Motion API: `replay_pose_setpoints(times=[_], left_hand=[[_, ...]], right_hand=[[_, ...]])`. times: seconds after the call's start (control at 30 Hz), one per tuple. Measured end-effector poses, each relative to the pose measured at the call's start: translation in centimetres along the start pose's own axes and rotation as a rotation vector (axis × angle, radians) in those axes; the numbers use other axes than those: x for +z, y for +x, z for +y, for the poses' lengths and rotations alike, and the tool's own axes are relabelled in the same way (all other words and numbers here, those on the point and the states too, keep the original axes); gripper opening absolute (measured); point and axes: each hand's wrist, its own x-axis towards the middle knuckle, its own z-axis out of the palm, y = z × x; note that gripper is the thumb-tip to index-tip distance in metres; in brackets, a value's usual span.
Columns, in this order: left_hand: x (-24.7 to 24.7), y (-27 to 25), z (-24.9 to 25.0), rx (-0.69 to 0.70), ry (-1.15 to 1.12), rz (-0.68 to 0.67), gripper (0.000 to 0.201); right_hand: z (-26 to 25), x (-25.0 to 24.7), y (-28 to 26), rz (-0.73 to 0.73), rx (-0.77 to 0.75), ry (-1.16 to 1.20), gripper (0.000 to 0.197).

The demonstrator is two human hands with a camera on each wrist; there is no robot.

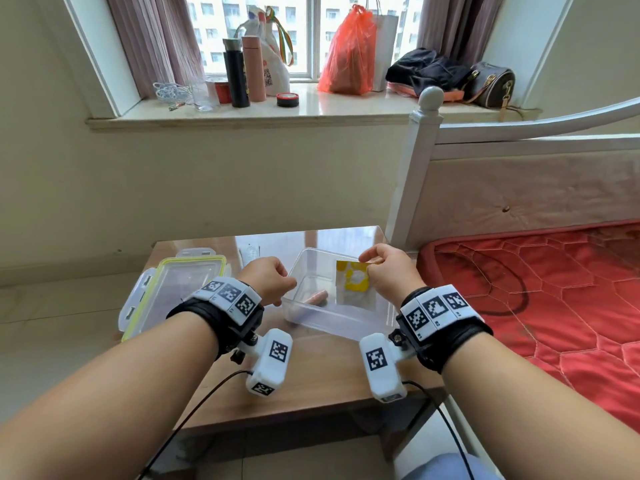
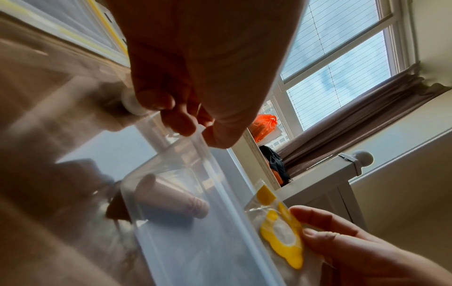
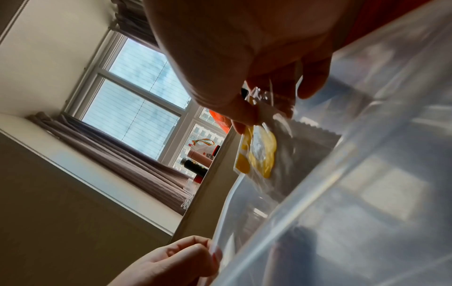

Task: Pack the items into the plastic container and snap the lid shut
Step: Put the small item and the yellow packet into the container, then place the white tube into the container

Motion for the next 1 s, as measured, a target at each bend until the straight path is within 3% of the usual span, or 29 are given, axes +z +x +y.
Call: replay_pose_setpoints(times=[0.23, 0.43, 0.5, 0.57, 0.73, 1.0], left_hand=[[-1.2, -0.8, -2.2, -0.075, -0.02, -0.024, 0.014], [-2.0, -0.5, -3.9, -0.11, -0.11, -0.084, 0.016], [-2.5, 0.0, -4.5, -0.153, -0.181, -0.07, 0.029], [-2.9, 0.5, -4.9, -0.173, -0.188, -0.026, 0.036], [-3.5, 2.1, -5.9, -0.239, -0.204, 0.066, 0.029], [-2.9, 4.0, -5.6, -0.36, -0.137, -0.018, 0.05]], right_hand=[[-1.1, 1.7, -0.3, -0.047, -0.071, -0.123, 0.038], [-1.0, 2.5, -0.2, 0.035, -0.14, -0.267, 0.037], [-0.7, 2.8, 0.0, 0.078, -0.122, -0.319, 0.046], [-0.3, 2.7, -0.1, 0.076, -0.075, -0.326, 0.055], [0.2, 2.8, -0.3, 0.011, -0.012, -0.315, 0.06], [0.3, 2.3, -0.4, 0.01, -0.03, -0.217, 0.069]])
